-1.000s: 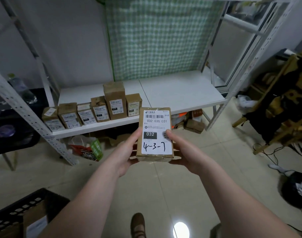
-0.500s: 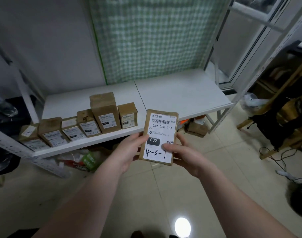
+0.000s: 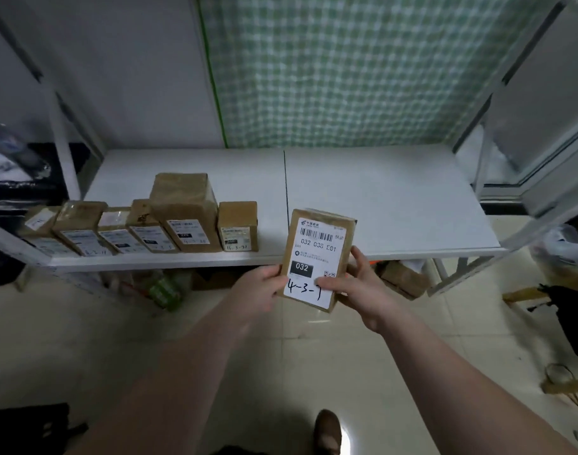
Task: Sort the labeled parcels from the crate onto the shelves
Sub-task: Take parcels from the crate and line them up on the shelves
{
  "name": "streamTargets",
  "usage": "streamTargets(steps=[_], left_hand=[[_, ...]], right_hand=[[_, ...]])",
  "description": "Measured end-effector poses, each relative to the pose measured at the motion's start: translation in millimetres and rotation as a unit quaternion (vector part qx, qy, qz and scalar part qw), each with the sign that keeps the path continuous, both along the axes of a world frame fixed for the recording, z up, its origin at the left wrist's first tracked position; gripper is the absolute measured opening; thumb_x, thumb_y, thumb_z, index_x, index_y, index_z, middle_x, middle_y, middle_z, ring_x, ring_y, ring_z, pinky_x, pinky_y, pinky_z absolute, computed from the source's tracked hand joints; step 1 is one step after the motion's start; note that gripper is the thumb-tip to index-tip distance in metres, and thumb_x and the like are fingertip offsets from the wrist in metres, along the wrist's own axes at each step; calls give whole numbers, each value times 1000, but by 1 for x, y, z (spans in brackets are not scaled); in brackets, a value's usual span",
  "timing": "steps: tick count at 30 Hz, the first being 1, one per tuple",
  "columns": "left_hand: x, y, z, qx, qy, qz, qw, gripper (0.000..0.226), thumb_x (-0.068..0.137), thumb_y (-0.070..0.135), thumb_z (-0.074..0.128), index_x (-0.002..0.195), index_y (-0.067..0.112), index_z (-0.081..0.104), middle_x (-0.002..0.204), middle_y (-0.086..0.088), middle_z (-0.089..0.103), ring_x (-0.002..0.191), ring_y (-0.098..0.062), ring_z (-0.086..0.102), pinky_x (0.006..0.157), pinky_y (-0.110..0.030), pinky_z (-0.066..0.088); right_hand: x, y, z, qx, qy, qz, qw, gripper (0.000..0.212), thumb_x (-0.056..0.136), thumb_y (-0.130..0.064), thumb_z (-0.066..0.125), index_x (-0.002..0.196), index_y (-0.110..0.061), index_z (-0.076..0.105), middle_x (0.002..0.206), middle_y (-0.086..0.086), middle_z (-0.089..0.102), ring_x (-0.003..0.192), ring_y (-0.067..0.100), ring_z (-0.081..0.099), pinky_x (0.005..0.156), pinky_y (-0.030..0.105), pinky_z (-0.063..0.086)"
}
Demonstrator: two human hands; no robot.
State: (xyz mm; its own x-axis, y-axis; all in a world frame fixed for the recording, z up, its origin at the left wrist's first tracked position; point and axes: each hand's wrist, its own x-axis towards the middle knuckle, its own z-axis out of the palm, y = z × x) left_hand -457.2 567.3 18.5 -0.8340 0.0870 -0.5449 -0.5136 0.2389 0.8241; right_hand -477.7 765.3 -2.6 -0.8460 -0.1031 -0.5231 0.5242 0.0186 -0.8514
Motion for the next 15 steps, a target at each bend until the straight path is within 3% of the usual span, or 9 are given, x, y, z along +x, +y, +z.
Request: streamTargets(steps=[3, 6, 8, 10, 12, 15], left_hand=[[-17, 10, -19, -15, 20, 9, 1000, 18, 93, 30, 56, 97, 42, 68, 90, 31, 69, 84, 11, 62, 71, -23, 44], [-40, 8, -43, -38, 38, -10, 998, 22, 94, 28, 54, 108, 36, 69, 94, 29, 69, 86, 13, 62, 70, -21, 43], [-57, 3, -67, -66, 54, -39, 996, 25, 94, 25, 52, 110, 36, 69, 98, 25, 70, 94, 6, 63, 73, -21, 45], [-72, -1, -98, -82, 72, -44, 993, 27, 93, 21, 52, 112, 34, 68, 106, 19, 70, 101, -4, 64, 85, -27, 49], [-86, -4, -132, -116, 94, -35, 988, 28, 93, 19, 53, 116, 30, 65, 113, 15, 67, 102, -8, 61, 87, -26, 48], [-106, -9, -182, -212, 160, -43, 963, 33, 92, 15, 53, 122, 24, 60, 112, 10, 64, 100, -11, 58, 79, -20, 45]], right_hand=[[-31, 9, -18, 17, 11, 26, 999, 107, 71, 5, 80, 152, -31, 20, 125, -6, 62, 112, 17, 63, 100, 47, 50], [-58, 8, -46, 30, 30, 46, 998, 107, 68, 5, 82, 146, -41, 25, 118, -17, 59, 106, 7, 63, 91, 39, 56], [-76, 3, -70, 40, 51, 54, 996, 107, 67, 4, 83, 142, -47, 27, 115, -22, 58, 99, 1, 63, 79, 30, 57], [-91, -3, -96, 55, 71, 62, 994, 107, 65, 2, 84, 141, -48, 27, 117, -21, 59, 101, 1, 61, 79, 29, 56], [-106, -11, -126, 70, 97, 72, 990, 106, 64, 1, 85, 140, -47, 29, 119, -18, 59, 104, 2, 59, 78, 28, 56], [-130, -24, -170, 93, 133, 80, 984, 110, 62, 0, 84, 145, -43, 26, 125, -11, 57, 112, 10, 57, 83, 43, 59]])
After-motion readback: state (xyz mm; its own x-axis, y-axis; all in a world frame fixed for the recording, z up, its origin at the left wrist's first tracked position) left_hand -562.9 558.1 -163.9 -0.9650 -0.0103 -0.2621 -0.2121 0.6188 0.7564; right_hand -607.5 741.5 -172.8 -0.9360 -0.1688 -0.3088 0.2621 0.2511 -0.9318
